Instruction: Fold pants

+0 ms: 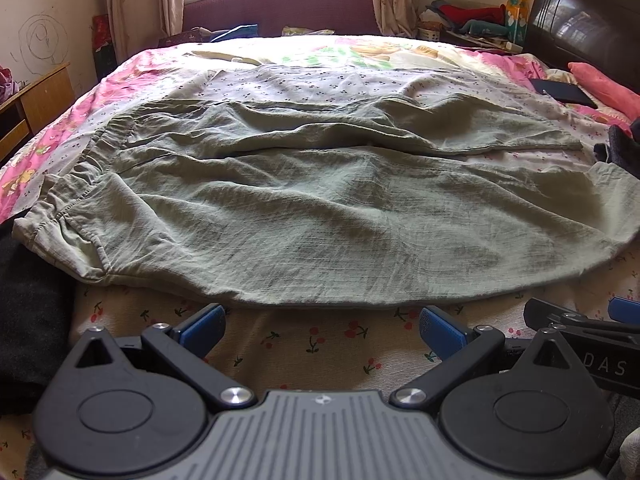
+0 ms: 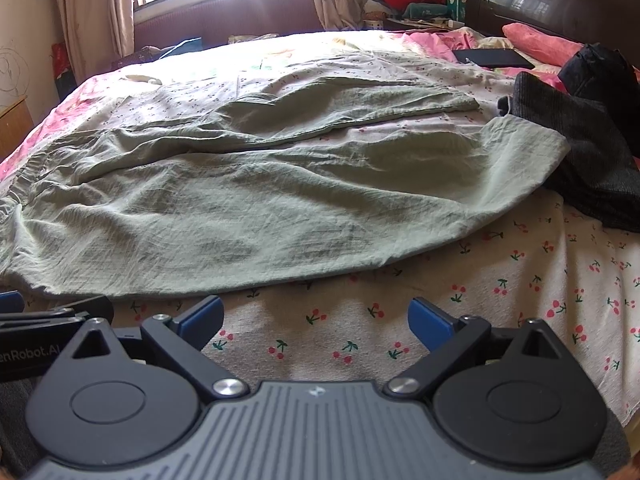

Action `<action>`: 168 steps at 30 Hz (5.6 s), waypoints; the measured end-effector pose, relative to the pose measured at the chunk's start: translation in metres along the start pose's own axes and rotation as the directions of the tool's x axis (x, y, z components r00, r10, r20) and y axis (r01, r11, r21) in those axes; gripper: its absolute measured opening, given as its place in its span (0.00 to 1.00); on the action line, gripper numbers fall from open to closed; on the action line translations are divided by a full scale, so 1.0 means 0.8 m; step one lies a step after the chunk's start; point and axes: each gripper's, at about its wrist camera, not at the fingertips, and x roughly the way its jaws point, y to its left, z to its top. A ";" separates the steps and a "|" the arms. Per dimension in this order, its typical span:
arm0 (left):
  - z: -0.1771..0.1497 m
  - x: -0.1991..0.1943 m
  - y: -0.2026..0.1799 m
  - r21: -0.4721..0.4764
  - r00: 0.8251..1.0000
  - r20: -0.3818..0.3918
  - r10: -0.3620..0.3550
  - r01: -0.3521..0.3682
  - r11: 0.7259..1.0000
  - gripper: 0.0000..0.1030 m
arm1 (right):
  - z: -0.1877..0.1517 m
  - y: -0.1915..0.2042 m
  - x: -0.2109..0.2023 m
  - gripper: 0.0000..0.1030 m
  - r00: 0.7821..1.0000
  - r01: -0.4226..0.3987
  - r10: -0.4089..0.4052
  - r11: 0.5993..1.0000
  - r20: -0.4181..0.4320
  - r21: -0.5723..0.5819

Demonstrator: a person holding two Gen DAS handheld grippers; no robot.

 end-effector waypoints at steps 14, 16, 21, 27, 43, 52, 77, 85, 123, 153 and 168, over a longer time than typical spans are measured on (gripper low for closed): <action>0.000 -0.002 -0.002 0.004 1.000 0.002 0.000 0.000 1.000 1.00 | 0.000 0.000 0.001 0.95 1.000 0.001 -0.001 1.000 -0.002 -0.001; 0.000 -0.002 -0.002 0.004 1.000 0.003 0.000 0.000 1.000 1.00 | 0.000 0.000 0.001 0.95 1.000 0.001 -0.001 1.000 -0.002 -0.001; 0.000 -0.002 -0.002 0.004 1.000 0.002 0.000 0.000 1.000 1.00 | 0.000 0.000 0.001 0.95 1.000 0.001 -0.001 1.000 -0.003 -0.001; 0.000 -0.002 -0.002 0.004 1.000 0.002 0.001 -0.001 1.000 1.00 | 0.000 0.000 0.001 0.95 1.000 0.001 -0.001 1.000 -0.003 -0.001; 0.000 -0.002 -0.002 0.003 1.000 0.002 0.001 -0.001 1.000 1.00 | 0.000 0.000 0.001 0.95 1.000 0.001 -0.001 1.000 -0.004 -0.001; 0.000 -0.003 -0.003 0.004 1.000 0.008 -0.001 0.001 1.000 1.00 | 0.001 0.000 0.000 0.95 1.000 0.002 -0.002 1.000 -0.003 -0.001; 0.063 0.031 0.179 0.071 0.945 0.144 0.294 -0.306 0.949 1.00 | 0.044 0.021 0.041 0.95 0.996 -0.082 0.081 0.995 -0.022 -0.059; 0.019 0.060 0.225 0.056 0.917 0.004 0.399 -0.398 0.916 1.00 | 0.052 -0.027 0.048 0.94 0.998 0.036 -0.034 0.999 -0.061 0.024; 0.125 0.075 0.086 0.396 0.959 0.270 0.082 -0.189 0.899 1.00 | 0.128 -0.197 -0.004 0.42 0.928 0.310 -0.337 0.935 0.158 0.172; 0.338 0.343 0.378 0.240 0.981 -0.174 -0.083 0.124 0.963 0.83 | 0.345 0.217 0.376 0.49 0.854 -0.503 0.249 0.623 -0.457 -0.600; 0.314 0.203 0.352 0.189 0.991 0.057 -0.118 0.105 0.976 0.26 | 0.332 0.187 0.270 0.00 0.879 -0.477 0.346 0.632 -0.328 -0.611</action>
